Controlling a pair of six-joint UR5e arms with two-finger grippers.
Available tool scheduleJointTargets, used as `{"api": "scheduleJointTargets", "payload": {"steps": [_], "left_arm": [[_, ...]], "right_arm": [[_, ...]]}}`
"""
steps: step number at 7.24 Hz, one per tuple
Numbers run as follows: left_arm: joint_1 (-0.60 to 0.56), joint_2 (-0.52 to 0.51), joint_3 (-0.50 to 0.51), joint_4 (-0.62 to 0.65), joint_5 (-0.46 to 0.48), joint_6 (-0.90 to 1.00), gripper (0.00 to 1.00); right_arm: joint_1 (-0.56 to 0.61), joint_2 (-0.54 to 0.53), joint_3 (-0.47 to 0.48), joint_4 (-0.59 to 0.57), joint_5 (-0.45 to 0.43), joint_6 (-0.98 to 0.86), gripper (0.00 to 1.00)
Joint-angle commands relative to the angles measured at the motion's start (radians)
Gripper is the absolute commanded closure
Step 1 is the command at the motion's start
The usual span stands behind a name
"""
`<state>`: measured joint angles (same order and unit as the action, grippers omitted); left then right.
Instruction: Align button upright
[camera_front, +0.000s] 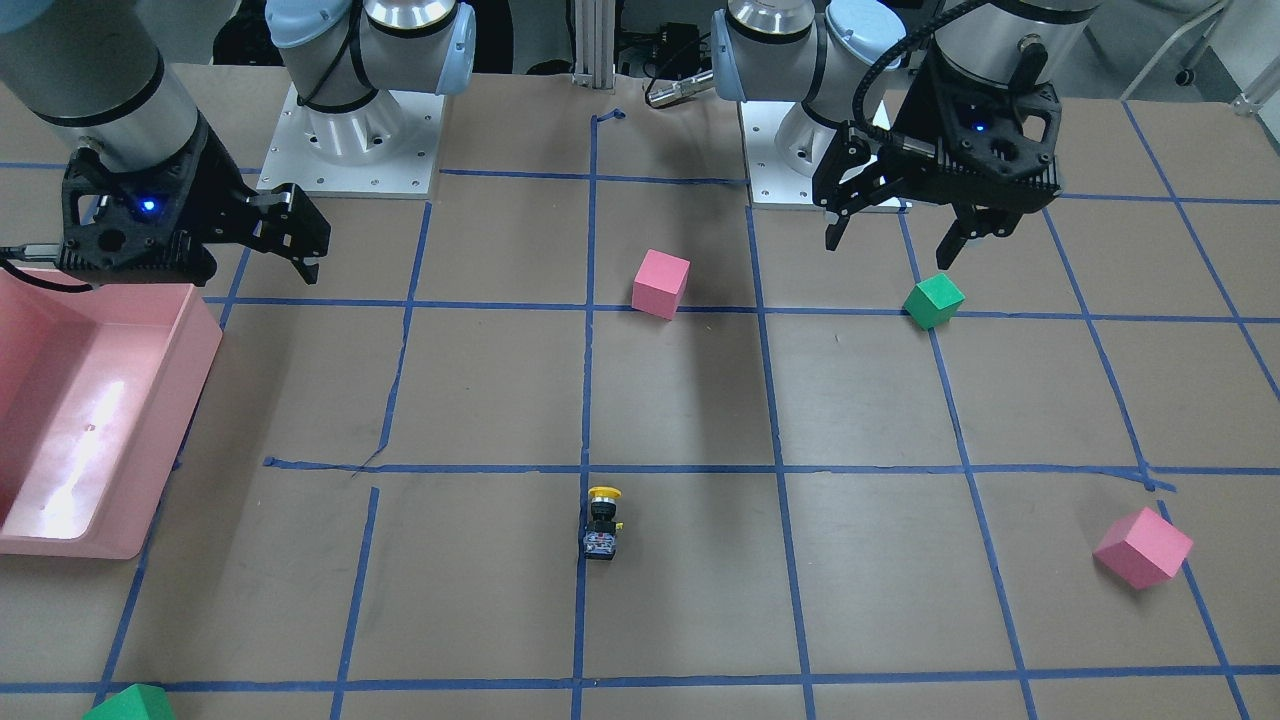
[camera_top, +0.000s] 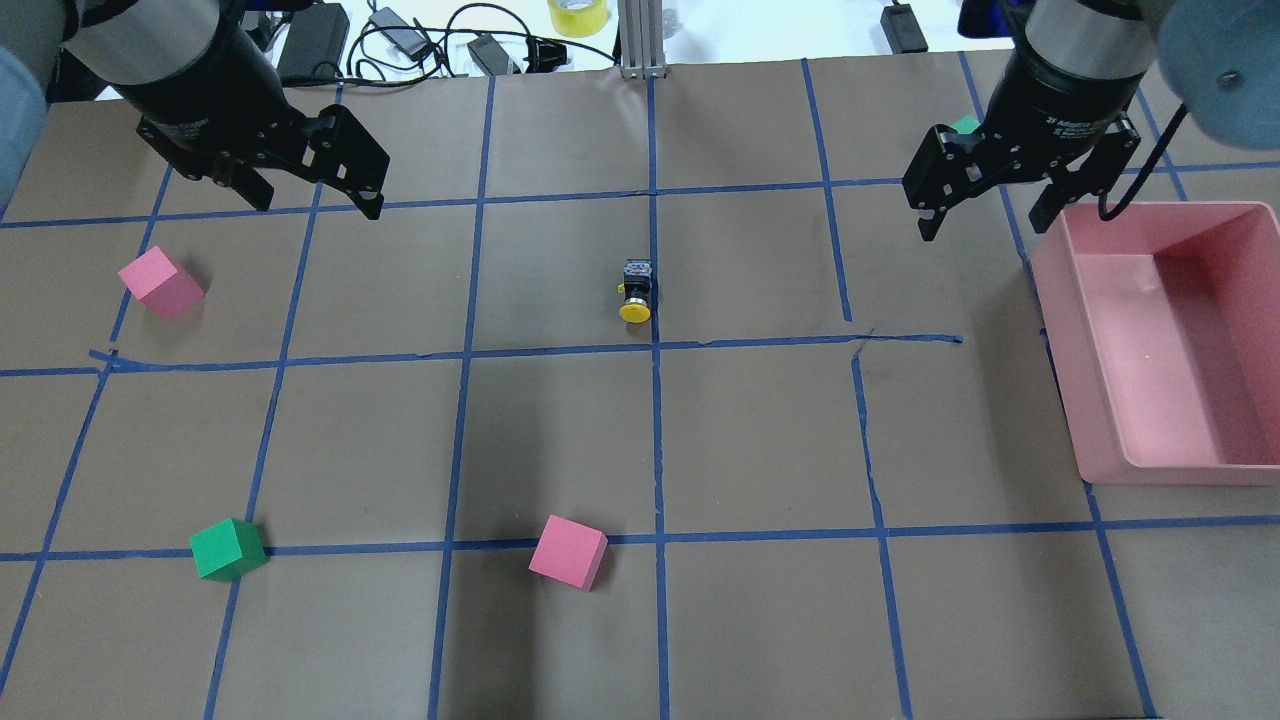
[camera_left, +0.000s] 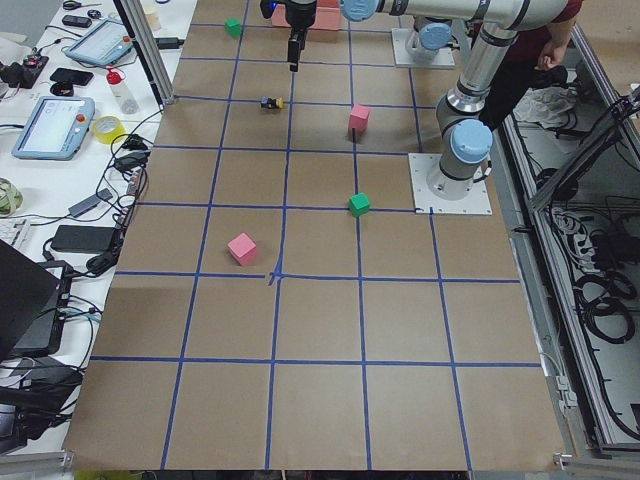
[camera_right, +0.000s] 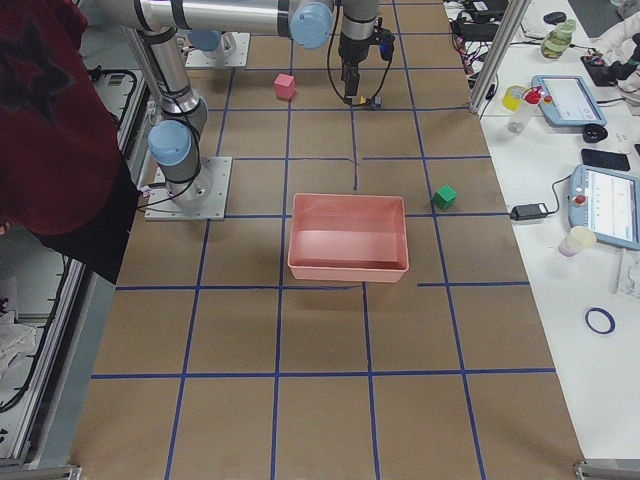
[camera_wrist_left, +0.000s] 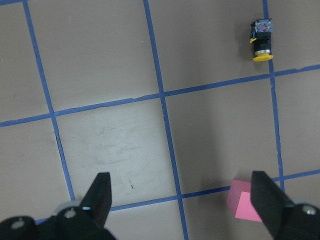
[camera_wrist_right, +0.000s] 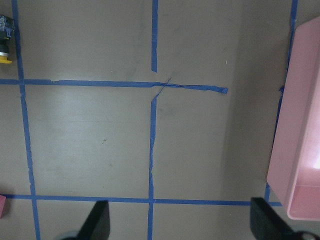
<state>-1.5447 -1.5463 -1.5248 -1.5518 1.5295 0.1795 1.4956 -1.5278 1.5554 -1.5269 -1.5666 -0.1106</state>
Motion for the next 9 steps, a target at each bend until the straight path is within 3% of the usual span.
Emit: {"api": "scheduleJointTargets", "payload": {"steps": [1, 6, 9], "left_arm": [[0.0, 0.0, 0.0, -0.001, 0.0, 0.0, 0.0], [-0.003, -0.032, 0.005, 0.016, 0.008, -0.001, 0.0], [-0.031, -0.11, -0.055, 0.166, -0.034, -0.027, 0.0]], "right_arm": [[0.0, 0.0, 0.0, 0.001, 0.0, 0.0, 0.0], [0.0, 0.0, 0.003, 0.001, 0.0, 0.0, 0.0], [0.0, -0.002, 0.003, 0.001, -0.001, 0.0, 0.0]]}}
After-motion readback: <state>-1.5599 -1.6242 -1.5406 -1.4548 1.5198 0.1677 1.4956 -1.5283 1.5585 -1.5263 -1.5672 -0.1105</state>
